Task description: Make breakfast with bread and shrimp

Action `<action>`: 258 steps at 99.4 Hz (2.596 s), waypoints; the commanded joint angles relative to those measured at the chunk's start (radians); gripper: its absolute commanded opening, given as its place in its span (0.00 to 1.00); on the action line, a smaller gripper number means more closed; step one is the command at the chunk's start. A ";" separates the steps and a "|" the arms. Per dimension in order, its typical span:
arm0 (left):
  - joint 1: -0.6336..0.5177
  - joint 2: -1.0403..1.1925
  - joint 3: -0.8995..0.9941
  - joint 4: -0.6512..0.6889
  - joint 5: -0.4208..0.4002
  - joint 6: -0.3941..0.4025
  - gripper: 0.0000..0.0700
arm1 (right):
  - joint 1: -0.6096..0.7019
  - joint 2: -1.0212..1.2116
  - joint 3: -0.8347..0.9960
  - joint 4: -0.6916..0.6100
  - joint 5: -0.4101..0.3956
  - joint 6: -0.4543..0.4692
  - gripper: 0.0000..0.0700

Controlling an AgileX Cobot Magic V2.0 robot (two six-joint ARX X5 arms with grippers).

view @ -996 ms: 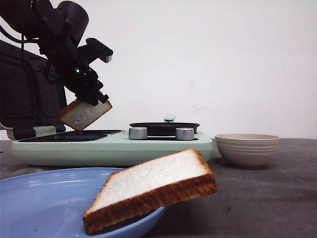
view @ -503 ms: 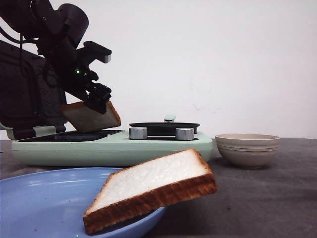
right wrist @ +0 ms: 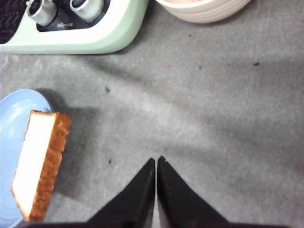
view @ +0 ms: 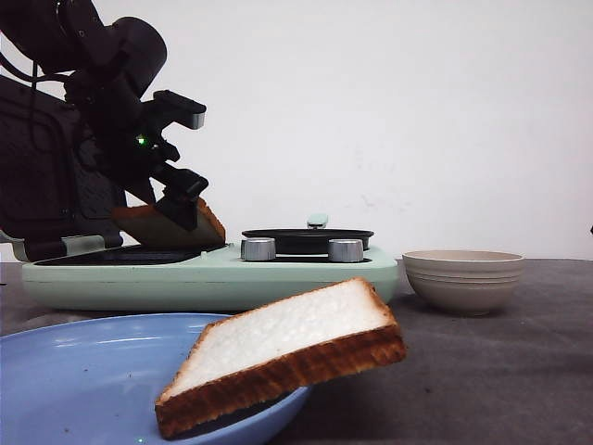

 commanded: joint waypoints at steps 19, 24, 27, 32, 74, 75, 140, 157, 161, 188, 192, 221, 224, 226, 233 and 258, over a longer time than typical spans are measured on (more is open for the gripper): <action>-0.005 0.022 0.047 -0.051 0.001 -0.043 0.86 | 0.001 0.004 0.016 0.012 0.023 -0.012 0.00; -0.005 0.022 0.055 -0.065 0.002 -0.048 0.86 | 0.001 0.004 0.016 0.013 0.023 -0.013 0.00; -0.005 0.022 0.058 -0.066 0.001 -0.050 0.86 | 0.001 0.004 0.016 0.013 0.023 -0.012 0.00; -0.005 0.021 0.059 -0.066 0.001 -0.053 0.86 | 0.001 0.004 0.016 0.013 0.023 -0.013 0.00; -0.005 0.020 0.122 -0.219 0.001 -0.123 0.98 | 0.001 0.004 0.016 0.019 0.023 -0.014 0.00; -0.005 0.020 0.125 -0.224 0.001 -0.124 0.98 | 0.001 0.004 0.016 0.020 0.023 -0.013 0.00; -0.005 -0.023 0.238 -0.486 0.004 -0.229 0.98 | 0.002 0.004 0.016 0.019 0.022 -0.012 0.00; -0.002 -0.119 0.238 -0.506 0.064 -0.229 0.97 | 0.002 0.004 0.016 0.019 0.021 -0.011 0.00; 0.005 -0.151 0.238 -0.507 0.097 -0.240 0.97 | 0.002 0.004 0.016 0.019 0.021 -0.011 0.00; 0.070 -0.343 0.237 -0.513 0.290 -0.395 0.97 | 0.002 0.004 0.016 0.019 -0.010 0.000 0.00; 0.082 -0.367 0.237 -0.518 0.321 -0.409 0.97 | 0.001 0.004 0.016 0.019 -0.013 0.009 0.00; 0.146 -0.527 0.211 -0.579 0.545 -0.396 0.90 | 0.002 0.004 0.016 0.019 -0.094 0.074 0.03; 0.153 -0.541 0.203 -0.584 0.566 -0.396 0.90 | 0.002 0.004 0.016 0.019 -0.107 0.087 0.06; 0.159 -0.555 0.193 -0.585 0.582 -0.396 0.90 | 0.002 0.004 0.016 0.018 -0.117 0.095 0.09; 0.179 -0.600 0.147 -0.572 0.614 -0.405 0.90 | 0.002 0.004 0.016 0.011 -0.142 0.126 0.19; 0.213 -0.843 -0.169 -0.388 0.696 -0.458 0.89 | 0.034 0.009 0.016 0.005 -0.173 0.182 0.21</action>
